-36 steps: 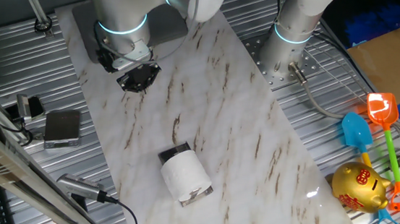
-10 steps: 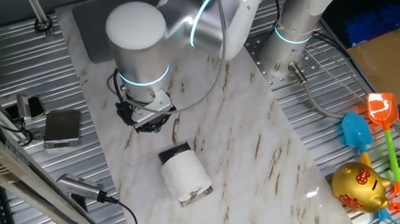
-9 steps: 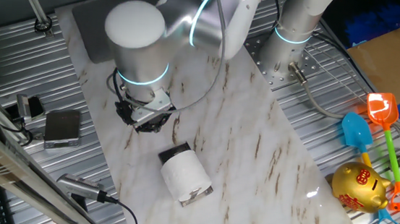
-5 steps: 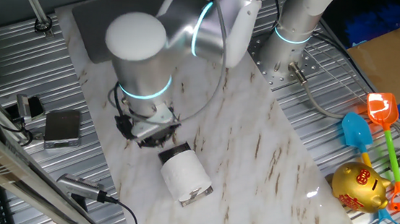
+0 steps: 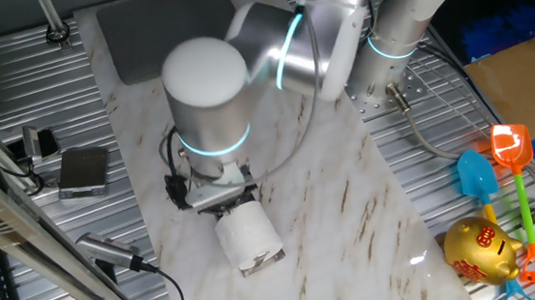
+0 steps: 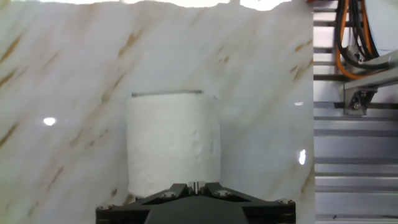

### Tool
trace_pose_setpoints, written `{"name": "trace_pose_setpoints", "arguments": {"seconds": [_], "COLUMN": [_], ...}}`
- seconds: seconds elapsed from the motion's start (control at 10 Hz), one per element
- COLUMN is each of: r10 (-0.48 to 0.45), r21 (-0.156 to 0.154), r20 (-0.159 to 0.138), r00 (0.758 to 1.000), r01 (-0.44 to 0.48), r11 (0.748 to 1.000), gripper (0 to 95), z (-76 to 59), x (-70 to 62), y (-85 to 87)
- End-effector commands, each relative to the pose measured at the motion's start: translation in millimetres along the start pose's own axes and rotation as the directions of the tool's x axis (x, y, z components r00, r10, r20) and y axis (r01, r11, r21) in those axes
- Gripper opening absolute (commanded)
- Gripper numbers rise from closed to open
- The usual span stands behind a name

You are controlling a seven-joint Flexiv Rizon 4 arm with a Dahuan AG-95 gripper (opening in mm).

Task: Take the roll of paper down from the shelf

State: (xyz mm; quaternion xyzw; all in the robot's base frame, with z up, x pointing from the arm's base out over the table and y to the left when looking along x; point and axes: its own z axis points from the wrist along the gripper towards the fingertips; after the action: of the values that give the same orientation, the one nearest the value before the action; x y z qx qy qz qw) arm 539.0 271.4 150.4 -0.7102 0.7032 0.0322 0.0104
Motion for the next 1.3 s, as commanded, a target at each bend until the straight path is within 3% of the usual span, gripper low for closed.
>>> {"name": "trace_pose_setpoints", "arguments": {"seconds": [0.1,0.9,1.3], "r10": [0.008,0.013,0.009], "r21": [-0.002,0.001,0.001], "r20": [0.005,-0.015,-0.007], "r00": [1.000,1.000,1.000], "r01": [-0.008,-0.013,-0.009], "r11": [1.000,1.000,1.000], "gripper": [95.0,95.0,95.0], "z": [1.1,8.0,8.6], "x": [-3.8,-12.4,-12.2], "y": [1.0,8.5,9.6]}}
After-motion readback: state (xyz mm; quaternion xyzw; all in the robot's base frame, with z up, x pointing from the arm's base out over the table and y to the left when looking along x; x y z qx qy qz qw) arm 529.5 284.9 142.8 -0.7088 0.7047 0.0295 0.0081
